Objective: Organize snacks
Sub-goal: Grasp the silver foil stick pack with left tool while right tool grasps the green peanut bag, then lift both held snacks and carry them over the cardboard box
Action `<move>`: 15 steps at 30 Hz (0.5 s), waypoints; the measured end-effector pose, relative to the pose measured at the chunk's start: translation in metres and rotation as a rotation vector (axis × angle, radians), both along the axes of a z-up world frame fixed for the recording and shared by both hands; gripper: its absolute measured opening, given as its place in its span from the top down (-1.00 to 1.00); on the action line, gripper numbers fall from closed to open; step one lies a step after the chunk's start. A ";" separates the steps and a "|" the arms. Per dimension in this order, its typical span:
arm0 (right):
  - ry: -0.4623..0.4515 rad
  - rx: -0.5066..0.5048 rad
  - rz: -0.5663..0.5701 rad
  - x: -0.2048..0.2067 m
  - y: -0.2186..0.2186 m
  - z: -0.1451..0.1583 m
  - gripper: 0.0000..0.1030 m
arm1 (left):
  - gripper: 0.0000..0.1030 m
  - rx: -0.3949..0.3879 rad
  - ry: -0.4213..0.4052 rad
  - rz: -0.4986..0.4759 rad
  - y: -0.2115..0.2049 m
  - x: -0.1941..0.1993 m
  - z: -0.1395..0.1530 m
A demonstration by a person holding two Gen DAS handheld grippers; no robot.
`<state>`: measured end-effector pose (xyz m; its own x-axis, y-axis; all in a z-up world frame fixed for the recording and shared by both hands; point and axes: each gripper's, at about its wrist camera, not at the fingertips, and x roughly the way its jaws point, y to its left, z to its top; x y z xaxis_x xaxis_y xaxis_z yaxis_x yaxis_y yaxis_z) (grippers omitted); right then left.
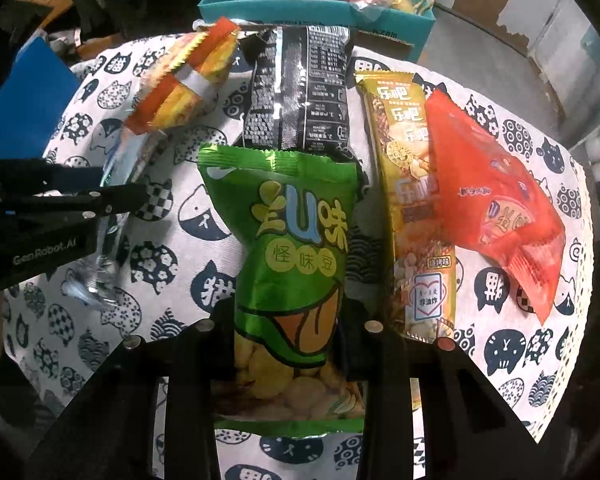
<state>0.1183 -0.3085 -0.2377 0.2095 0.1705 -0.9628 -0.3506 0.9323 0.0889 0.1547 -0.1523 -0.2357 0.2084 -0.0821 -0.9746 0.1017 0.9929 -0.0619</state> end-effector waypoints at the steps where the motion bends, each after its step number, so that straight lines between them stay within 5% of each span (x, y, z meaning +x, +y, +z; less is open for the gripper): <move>1: -0.003 0.002 0.001 -0.001 0.001 0.002 0.37 | 0.46 -0.007 -0.002 0.000 0.002 -0.002 0.001; 15: -0.053 0.021 0.016 -0.015 0.026 0.074 0.37 | 0.46 0.007 -0.065 0.002 0.033 -0.032 0.037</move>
<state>0.1036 -0.2823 -0.1640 0.2571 0.1945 -0.9466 -0.3698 0.9248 0.0896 0.1222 -0.1192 -0.1991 0.2711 -0.0753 -0.9596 0.1035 0.9934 -0.0487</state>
